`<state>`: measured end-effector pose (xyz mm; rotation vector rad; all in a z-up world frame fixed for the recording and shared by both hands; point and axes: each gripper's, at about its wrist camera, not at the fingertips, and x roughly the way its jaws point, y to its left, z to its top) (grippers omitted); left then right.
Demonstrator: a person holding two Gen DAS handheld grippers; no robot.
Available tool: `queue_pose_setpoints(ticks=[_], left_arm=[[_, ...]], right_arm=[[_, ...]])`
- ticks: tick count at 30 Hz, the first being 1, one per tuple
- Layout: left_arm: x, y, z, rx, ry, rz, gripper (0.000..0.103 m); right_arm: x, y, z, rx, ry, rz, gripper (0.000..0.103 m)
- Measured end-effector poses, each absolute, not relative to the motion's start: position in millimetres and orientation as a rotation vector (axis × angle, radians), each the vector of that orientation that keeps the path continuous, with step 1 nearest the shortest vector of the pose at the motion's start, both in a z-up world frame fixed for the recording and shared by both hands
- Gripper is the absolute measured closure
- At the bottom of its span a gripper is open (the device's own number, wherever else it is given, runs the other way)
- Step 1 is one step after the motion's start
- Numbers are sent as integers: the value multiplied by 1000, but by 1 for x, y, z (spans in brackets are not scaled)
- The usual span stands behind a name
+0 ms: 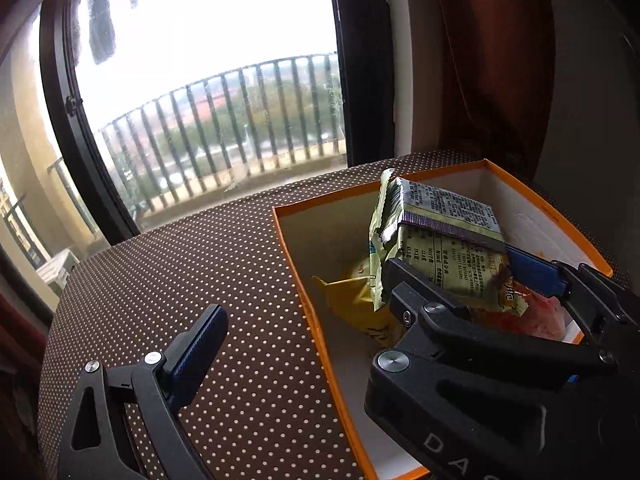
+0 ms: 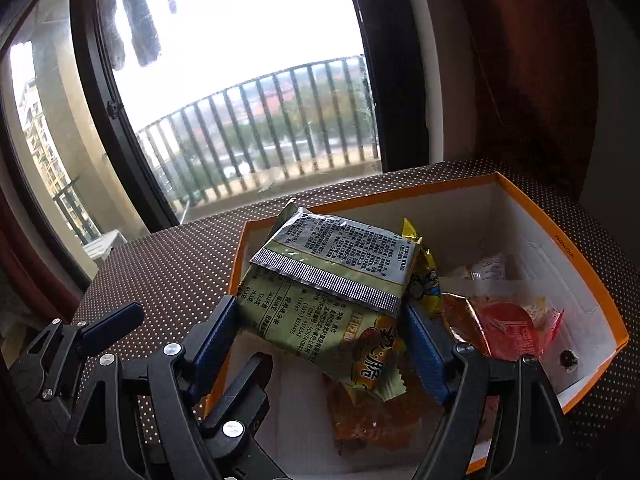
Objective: Organize snacks
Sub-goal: 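Carry the green snack bag with the right gripper over the box, then open the right gripper to drop the green bag into the box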
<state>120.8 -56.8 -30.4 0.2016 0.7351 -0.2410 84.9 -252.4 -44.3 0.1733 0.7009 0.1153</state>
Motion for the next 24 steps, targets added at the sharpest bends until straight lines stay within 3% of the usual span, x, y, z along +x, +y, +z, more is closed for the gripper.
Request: queue_pose_setpoints(ticks=[11, 24], left_arm=[[114, -86, -36, 225, 738, -337, 6], [84, -59, -37, 183, 736, -311, 6]], right_arm=[[76, -287, -52, 200, 700, -14, 22], [50, -273, -56, 203, 693, 44, 17]])
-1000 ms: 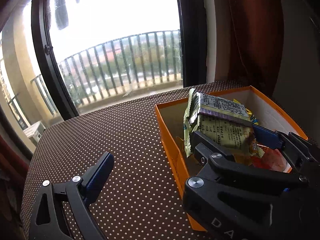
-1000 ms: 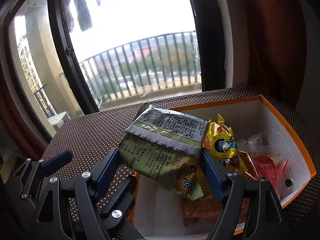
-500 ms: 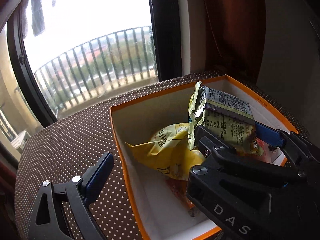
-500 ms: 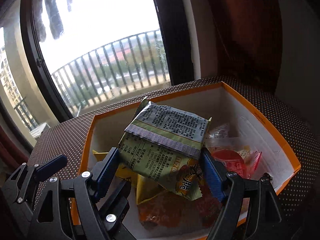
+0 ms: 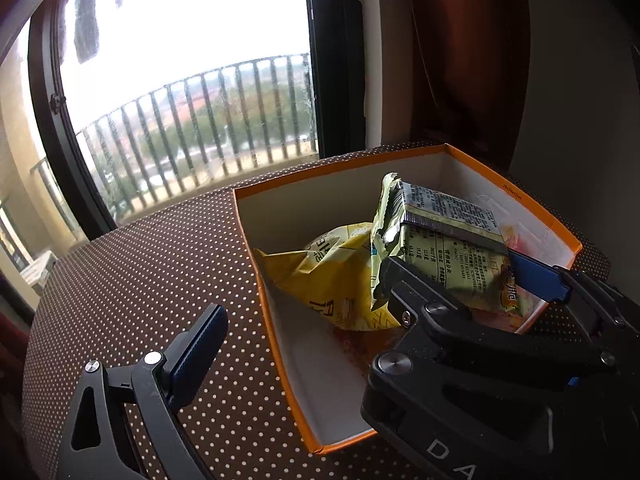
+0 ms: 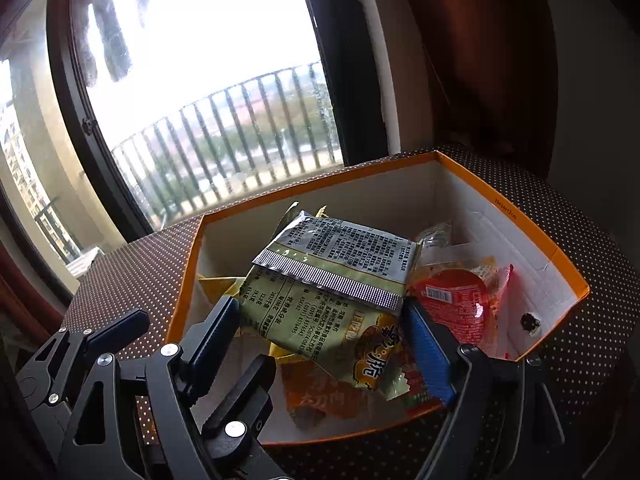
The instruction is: Organize snacks
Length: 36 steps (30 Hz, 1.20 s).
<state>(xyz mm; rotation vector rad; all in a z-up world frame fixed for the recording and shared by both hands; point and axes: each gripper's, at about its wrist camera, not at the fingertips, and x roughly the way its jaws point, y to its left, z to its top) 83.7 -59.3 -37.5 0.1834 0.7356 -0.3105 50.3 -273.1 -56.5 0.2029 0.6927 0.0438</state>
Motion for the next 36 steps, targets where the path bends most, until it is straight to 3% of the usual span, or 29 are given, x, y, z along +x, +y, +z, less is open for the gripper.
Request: queue_pose_setpoints(ticks=[8, 36], left_arm=[[70, -38, -37, 139, 718, -281, 6], [-12, 55, 4, 22, 487, -58, 1]], right_arm=[[35, -252, -52, 166, 666, 84, 4], [-26, -200, -12, 72, 477, 183, 4]])
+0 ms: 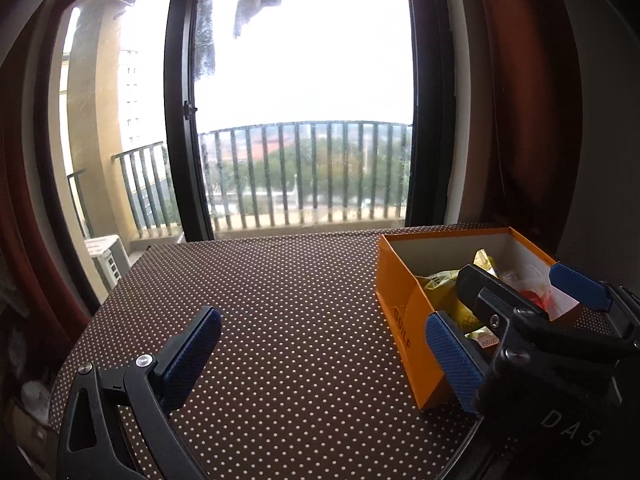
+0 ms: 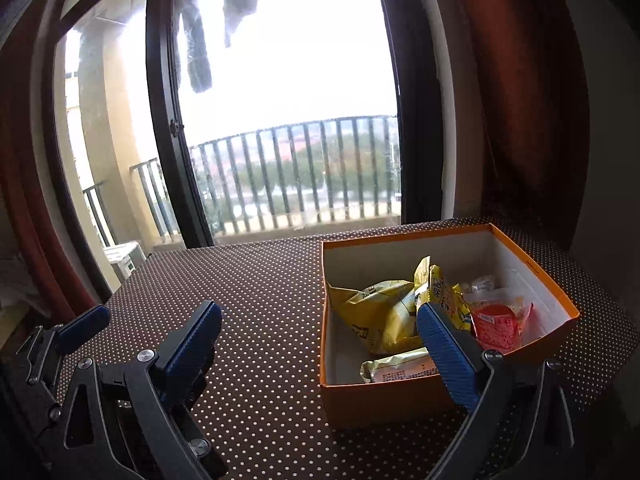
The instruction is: Organize snacks
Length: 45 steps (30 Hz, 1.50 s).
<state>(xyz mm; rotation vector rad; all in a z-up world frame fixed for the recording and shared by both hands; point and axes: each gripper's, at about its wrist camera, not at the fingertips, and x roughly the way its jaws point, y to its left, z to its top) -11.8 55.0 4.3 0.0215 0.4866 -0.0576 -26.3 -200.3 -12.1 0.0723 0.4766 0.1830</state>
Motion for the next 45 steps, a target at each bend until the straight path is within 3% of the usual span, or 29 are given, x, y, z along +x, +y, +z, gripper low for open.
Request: queue_pose_setpoints(ticks=[15, 45], left_arm=[[-49, 84, 15, -15, 391, 71, 1], [-55, 84, 15, -12, 379, 73, 1]], right_arm=[[-59, -197, 0, 91, 399, 206, 4], [-66, -207, 2, 93, 385, 184, 4]])
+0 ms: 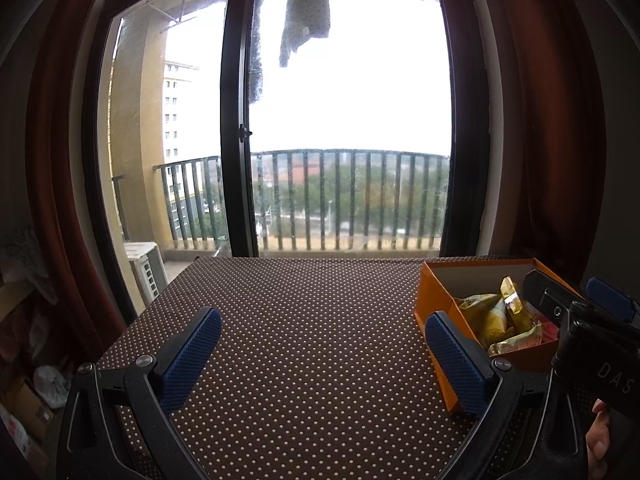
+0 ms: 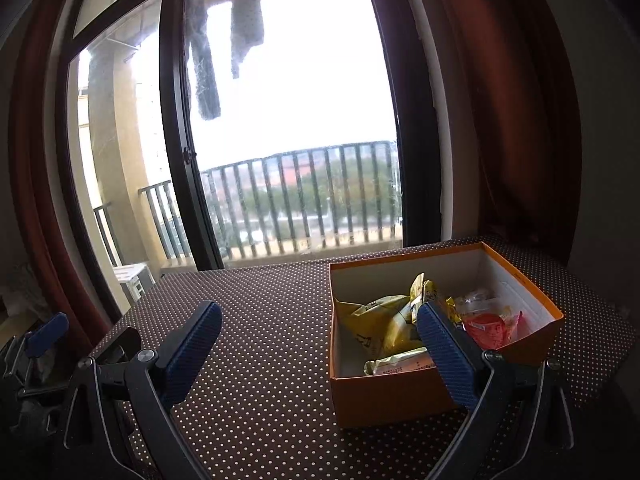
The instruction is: Organize snacks
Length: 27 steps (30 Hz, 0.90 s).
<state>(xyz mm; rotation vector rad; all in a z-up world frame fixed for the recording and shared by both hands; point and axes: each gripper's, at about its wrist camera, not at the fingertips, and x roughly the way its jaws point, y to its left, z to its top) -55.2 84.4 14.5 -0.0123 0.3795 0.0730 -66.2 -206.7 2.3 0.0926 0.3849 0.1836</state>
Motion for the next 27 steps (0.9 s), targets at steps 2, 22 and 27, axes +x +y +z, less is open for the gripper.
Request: queue_pose_setpoints(ticks=[2, 22, 27], left_arm=[[-55, 84, 15, -12, 379, 74, 1], [-55, 84, 15, -14, 385, 68, 1], [-52, 85, 14, -12, 393, 64, 1]], right_arm=[[-66, -207, 3, 92, 385, 184, 4], [-66, -208, 3, 92, 389, 185, 4], [-63, -209, 1, 93, 397, 182, 4]])
